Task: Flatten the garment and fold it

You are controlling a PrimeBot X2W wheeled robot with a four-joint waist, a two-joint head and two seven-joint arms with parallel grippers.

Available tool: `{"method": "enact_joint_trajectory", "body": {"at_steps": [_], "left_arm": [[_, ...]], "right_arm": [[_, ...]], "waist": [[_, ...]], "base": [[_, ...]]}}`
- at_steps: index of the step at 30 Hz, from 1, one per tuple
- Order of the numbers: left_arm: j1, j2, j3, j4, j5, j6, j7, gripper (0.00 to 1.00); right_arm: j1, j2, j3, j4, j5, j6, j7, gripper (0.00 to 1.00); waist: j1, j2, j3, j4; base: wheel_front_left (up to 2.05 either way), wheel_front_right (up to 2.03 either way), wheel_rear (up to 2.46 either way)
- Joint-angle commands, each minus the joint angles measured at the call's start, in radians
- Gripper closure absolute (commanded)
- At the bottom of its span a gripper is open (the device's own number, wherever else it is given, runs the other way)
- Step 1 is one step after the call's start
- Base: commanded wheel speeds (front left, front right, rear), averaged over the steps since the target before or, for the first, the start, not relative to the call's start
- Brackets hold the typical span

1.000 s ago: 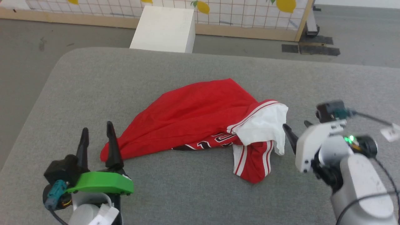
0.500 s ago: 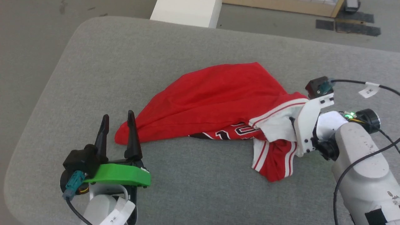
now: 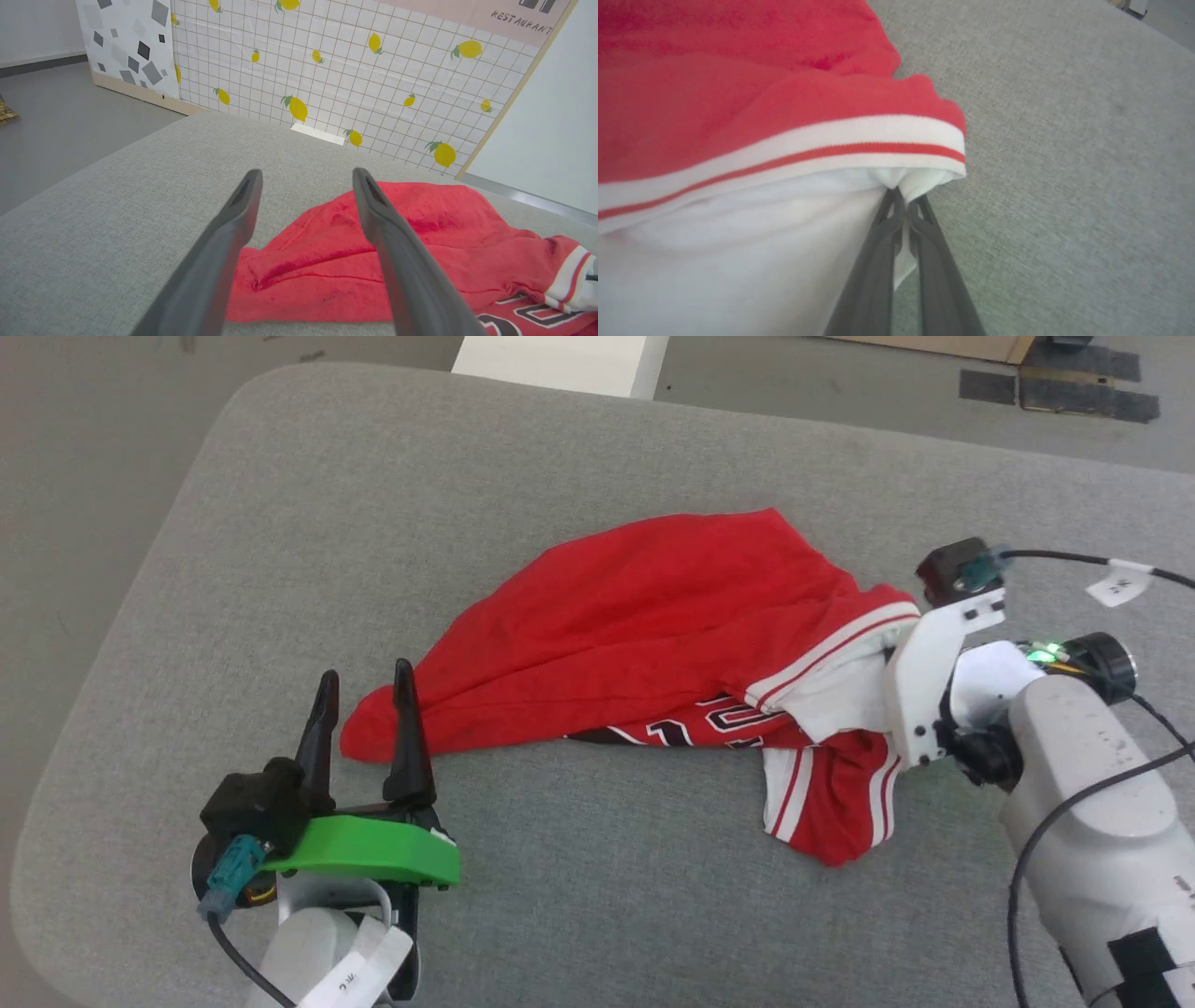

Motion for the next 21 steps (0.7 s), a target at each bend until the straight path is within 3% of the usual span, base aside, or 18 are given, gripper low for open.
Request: {"method": "enact_joint_trajectory", "body": {"at_steps": [1, 9, 14, 16, 21], "left_arm": [[-0.014, -0.004, -0.005, 0.004, 0.004, -0.004, -0.004, 0.0], [-0.011, -0.005, -0.024, 0.027, 0.002, -0.015, -0.005, 0.0], [-0.007, -0.005, -0.038, 0.046, -0.006, -0.021, -0.005, 0.0], [-0.006, -0.005, -0.045, 0.054, -0.01, -0.024, -0.005, 0.0], [-0.002, -0.005, -0.043, 0.071, -0.012, -0.029, -0.005, 0.0]], "right_arm": [[-0.024, -0.011, -0.011, -0.003, 0.016, -0.002, -0.019, 1.0], [-0.05, -0.11, -0.169, -0.086, 0.068, -0.002, -0.086, 1.0], [0.109, -0.187, -0.345, -0.091, 0.049, -0.002, -0.041, 1.0], [0.207, -0.188, -0.401, -0.085, 0.034, -0.002, 0.0, 1.0], [0.38, -0.105, -0.492, -0.119, 0.043, -0.002, 0.055, 1.0]], "waist": [[0.0, 0.0, -0.014, -0.013], [0.0, 0.0, -0.062, -0.043], [0.0, 0.0, -0.089, -0.051], [0.0, 0.0, -0.096, -0.052], [0.0, 0.0, -0.108, -0.077]], "base": [[0.0, 0.0, 0.0], [0.0, 0.0, 0.0], [0.0, 0.0, 0.0], [0.0, 0.0, 0.0], [0.0, 0.0, 0.0]]}}
